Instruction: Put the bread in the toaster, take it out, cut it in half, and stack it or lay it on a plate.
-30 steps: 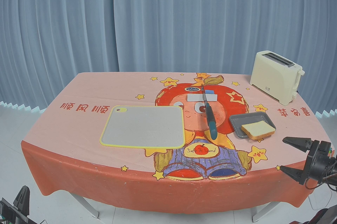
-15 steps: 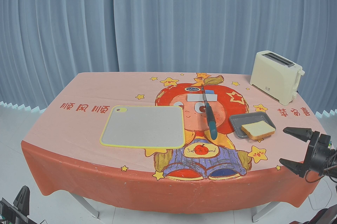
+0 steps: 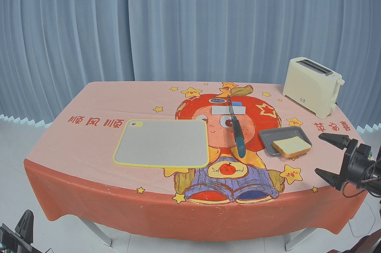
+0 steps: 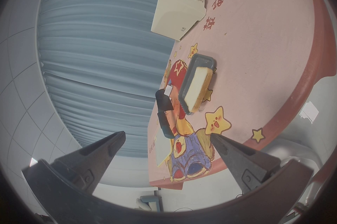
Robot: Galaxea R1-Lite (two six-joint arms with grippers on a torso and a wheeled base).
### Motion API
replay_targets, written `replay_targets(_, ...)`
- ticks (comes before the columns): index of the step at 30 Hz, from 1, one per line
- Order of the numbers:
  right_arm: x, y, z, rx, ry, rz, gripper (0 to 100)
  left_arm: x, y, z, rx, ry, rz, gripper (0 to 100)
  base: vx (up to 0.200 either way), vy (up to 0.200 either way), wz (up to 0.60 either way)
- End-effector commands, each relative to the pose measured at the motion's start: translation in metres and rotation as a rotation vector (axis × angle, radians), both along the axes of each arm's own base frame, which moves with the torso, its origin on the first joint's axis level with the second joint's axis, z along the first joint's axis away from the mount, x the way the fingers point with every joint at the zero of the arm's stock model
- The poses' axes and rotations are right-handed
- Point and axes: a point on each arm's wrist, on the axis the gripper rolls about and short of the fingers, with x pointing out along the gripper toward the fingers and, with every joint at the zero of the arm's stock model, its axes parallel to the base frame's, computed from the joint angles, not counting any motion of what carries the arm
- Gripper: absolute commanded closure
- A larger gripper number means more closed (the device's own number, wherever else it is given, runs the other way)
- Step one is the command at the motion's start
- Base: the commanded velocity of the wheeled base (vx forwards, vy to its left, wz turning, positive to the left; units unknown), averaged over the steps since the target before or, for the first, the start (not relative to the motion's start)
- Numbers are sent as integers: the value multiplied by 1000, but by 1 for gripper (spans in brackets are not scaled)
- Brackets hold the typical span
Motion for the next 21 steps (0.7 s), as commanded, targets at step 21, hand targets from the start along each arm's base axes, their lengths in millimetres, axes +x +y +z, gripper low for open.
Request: replay_targets(21, 31, 2, -18, -3, 45, -13, 0, 1, 0, -5, 0, 16, 0, 100, 0, 0, 0)
